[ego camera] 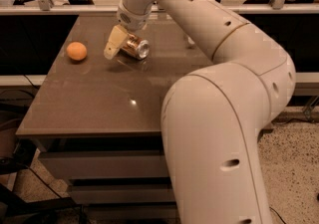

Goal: Place orange can upright

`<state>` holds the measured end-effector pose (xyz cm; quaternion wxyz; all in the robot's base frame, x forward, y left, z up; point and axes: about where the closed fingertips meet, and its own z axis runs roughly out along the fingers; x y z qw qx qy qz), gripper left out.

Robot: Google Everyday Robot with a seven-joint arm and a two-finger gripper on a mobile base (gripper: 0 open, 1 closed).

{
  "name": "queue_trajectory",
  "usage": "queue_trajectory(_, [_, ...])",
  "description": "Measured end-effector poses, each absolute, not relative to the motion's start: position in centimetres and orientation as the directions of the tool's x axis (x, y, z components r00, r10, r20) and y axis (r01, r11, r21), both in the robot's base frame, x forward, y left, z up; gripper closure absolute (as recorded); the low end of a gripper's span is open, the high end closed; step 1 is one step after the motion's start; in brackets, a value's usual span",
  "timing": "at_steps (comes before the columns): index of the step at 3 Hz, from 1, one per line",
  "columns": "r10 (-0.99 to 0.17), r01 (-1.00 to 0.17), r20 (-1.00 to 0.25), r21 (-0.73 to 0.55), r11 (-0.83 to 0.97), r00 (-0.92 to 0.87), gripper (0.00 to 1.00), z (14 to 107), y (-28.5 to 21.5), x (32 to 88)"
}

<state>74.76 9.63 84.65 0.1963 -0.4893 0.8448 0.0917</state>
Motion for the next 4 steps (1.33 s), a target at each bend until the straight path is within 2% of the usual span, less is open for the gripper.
queue_trajectory(1, [-0.796, -0.861, -0.402, -0.035, 0.508, -0.453, 0.16, 83.5, 9.8, 75.2])
queue_trajectory(3, [-0.792, -0.857, -0.407, -0.042, 0.514, -0.455, 0.63, 83.9, 10.2, 76.0])
queue_trajectory(4, [-0.733, -0.838, -0.499, -0.024, 0.546, -0.463, 0.86, 86.1, 9.3, 76.2])
